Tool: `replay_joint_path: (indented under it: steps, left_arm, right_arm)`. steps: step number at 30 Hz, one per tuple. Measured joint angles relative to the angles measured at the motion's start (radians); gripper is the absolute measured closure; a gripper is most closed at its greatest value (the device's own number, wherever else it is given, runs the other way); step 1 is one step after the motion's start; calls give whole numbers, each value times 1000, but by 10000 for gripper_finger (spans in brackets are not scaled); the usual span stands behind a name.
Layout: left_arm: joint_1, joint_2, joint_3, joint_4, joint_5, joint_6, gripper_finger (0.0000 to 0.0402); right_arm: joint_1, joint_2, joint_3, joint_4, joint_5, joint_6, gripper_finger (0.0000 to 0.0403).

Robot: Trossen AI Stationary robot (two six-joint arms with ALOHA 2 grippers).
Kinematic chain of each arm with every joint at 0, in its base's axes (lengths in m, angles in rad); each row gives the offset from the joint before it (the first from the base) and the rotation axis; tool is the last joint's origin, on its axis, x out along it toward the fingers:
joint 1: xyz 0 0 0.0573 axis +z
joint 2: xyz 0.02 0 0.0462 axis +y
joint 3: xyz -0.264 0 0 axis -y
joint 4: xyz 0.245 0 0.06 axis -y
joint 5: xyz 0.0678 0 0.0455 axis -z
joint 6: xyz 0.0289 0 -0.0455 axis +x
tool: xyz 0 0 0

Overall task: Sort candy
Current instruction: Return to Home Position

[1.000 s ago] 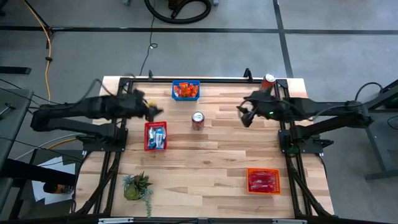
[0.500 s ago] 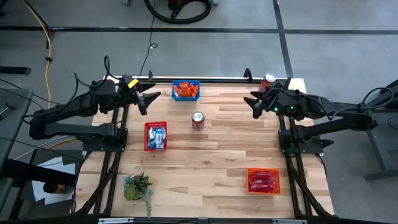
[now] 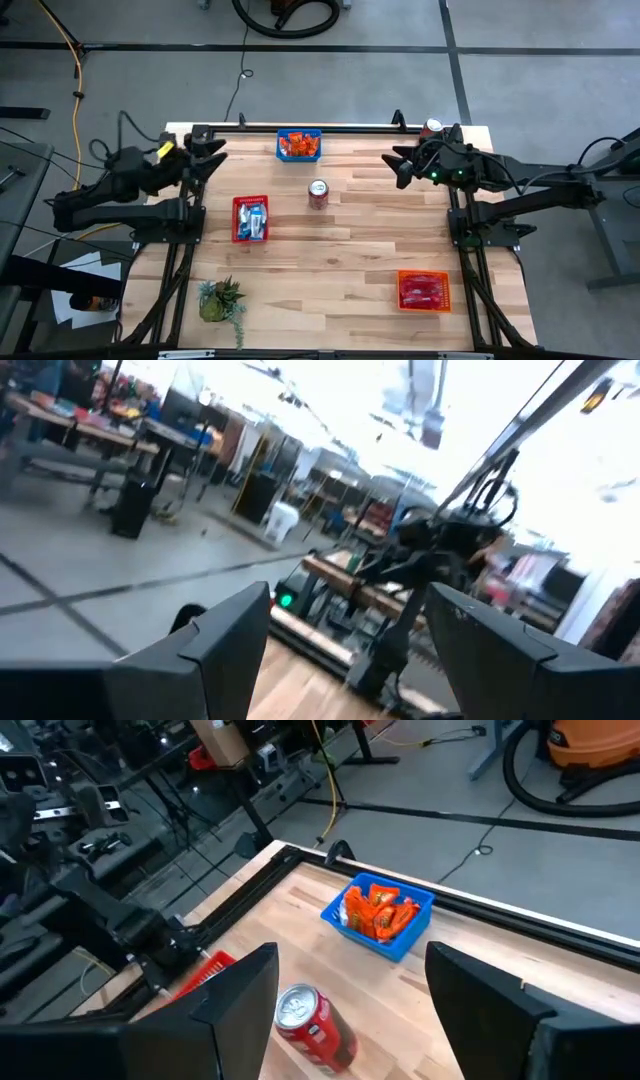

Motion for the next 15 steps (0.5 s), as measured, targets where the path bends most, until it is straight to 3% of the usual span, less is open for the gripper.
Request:
replay_joint_path:
  steps: [7,15]
  left_arm:
    - [-3,-184,-167,79,-18,-62,147]
    - [-4,-247,-538,647,-18,-229,147]
  right_arm:
    - [0,7,0,4,-57,2,155]
    - [0,-10,0,-62,-148,41,155]
